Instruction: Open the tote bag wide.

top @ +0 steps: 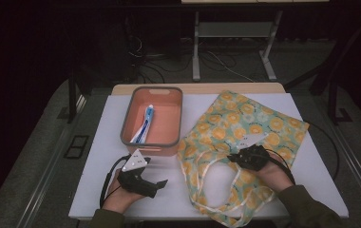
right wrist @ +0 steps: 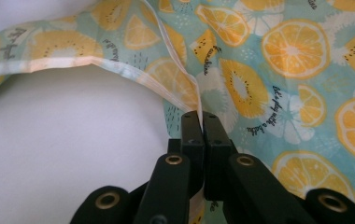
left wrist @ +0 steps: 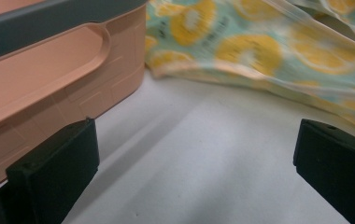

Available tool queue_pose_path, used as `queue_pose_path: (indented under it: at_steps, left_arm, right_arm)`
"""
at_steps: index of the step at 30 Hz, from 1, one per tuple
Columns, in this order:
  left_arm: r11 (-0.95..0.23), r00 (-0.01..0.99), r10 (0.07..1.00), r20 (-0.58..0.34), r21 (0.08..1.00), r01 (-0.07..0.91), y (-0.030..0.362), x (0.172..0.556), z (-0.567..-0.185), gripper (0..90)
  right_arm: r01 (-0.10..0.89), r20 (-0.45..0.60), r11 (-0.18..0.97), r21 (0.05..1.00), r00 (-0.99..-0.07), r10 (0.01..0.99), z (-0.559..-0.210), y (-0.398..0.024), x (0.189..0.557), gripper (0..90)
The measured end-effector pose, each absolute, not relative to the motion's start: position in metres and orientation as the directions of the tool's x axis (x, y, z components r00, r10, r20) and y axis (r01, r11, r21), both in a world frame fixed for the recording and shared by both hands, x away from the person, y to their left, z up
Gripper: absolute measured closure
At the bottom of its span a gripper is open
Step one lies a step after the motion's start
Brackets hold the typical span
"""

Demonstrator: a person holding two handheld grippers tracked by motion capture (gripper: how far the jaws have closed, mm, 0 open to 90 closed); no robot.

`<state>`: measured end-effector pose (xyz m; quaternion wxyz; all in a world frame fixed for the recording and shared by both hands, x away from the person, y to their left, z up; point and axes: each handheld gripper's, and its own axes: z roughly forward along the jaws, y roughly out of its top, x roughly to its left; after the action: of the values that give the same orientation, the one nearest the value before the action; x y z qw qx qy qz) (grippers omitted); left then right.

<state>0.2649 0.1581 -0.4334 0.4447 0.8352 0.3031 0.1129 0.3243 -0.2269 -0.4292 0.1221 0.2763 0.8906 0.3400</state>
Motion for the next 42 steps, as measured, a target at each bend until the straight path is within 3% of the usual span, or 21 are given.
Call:
queue_pose_path:
  at_steps: [3,5,6,7,9,11,15,26,42]
  left_arm:
    - [-0.42,0.792,0.605,-0.082,0.812,0.405,0.158,0.265,-0.433,0.0]
    - [-0.419,0.793,0.604,-0.083,0.813,0.405,0.158,0.265,-0.433,0.0]
    - [-0.419,0.793,0.604,-0.083,0.813,0.405,0.157,0.265,-0.433,0.0]
    - [-0.419,0.793,0.603,-0.083,0.813,0.404,0.157,0.265,-0.433,0.0]
    - [-0.421,0.796,0.599,-0.084,0.813,0.402,0.157,0.265,-0.433,0.0]
    - [-0.424,0.799,0.595,-0.085,0.812,0.402,0.156,0.264,-0.433,0.0]
    - [-0.423,0.802,0.591,-0.088,0.813,0.401,0.155,0.264,-0.434,0.0]
    - [-0.422,0.801,0.592,-0.093,0.81,0.406,0.155,0.264,-0.434,0.0]
    - [-0.422,0.8,0.592,-0.096,0.809,0.41,0.155,0.265,-0.435,0.0]
  right_arm:
    - [0.416,-0.014,0.611,0.674,-0.819,0.574,-0.433,-0.227,0.331,86.2]
    - [0.417,-0.017,0.607,0.676,-0.815,0.579,-0.431,-0.229,0.328,73.2]
    - [0.417,-0.017,0.607,0.676,-0.815,0.579,-0.431,-0.229,0.328,73.2]
    - [0.419,0.009,0.587,0.692,-0.819,0.574,-0.427,-0.232,0.325,58.6]
    - [0.413,0.021,0.567,0.712,-0.82,0.571,-0.419,-0.235,0.32,49.0]
    - [0.409,0.037,0.548,0.729,-0.824,0.565,-0.412,-0.239,0.311,41.5]
    - [0.39,0.062,0.531,0.752,-0.845,0.532,-0.4,-0.243,0.288,34.9]
    - [0.319,0.106,0.588,0.743,-0.924,0.368,-0.405,-0.216,0.235,39.1]
    - [0.224,0.118,0.687,0.691,-0.973,0.199,-0.425,-0.17,0.214,54.7]
